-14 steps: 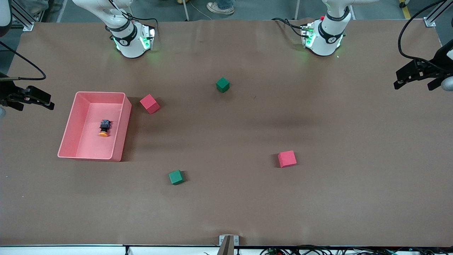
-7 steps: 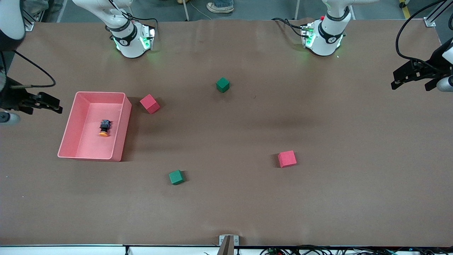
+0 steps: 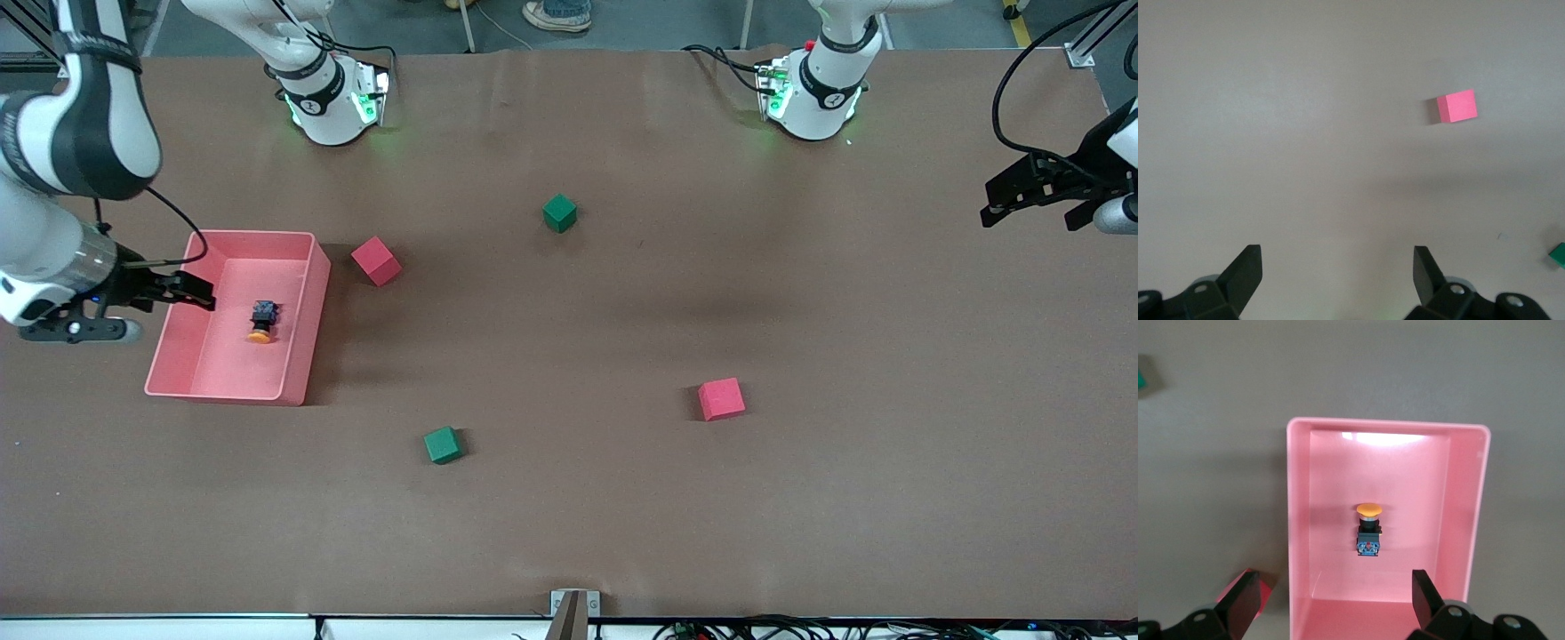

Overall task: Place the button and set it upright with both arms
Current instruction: 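Reach the right gripper down into the pink tray toward the button, then grasp the yellow-capped button with the right gripper and lift it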

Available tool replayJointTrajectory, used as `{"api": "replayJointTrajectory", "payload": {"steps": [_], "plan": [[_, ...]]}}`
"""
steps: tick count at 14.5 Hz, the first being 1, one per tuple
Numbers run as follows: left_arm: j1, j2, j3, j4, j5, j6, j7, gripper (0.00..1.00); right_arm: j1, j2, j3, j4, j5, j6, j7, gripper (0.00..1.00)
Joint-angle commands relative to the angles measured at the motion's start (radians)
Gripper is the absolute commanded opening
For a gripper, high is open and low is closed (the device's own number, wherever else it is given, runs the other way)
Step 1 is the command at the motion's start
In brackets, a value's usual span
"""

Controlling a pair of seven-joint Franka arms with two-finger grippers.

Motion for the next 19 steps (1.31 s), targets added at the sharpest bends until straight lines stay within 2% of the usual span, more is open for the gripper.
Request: {"api": "replayJointTrajectory", "payload": {"steps": [1,4,10,15,19], "plan": [[-0.005,0.005,-0.003,0.005,-0.003,0.008,-0.009,1.0,-0.033,-0.026,0.004,-0.139,-0.014,0.127,0.017,1.0],[-0.005,0.019,-0.003,0.005,0.0,0.023,-0.009,1.0,-0.068,-0.02,0.004,-0.249,-0.012,0.296,0.017,1.0],[-0.006,0.022,-0.003,0.007,0.01,0.035,-0.009,1.0,-0.073,0.103,0.004,-0.331,-0.012,0.49,0.017,1.0],[-0.006,0.023,-0.003,0.007,0.017,0.035,-0.008,1.0,-0.111,0.179,0.005,-0.341,-0.012,0.56,0.012,1.0],[-0.005,0.026,-0.004,0.005,0.015,0.035,-0.008,1.0,-0.111,0.21,0.005,-0.394,-0.012,0.65,0.012,1.0]]}}
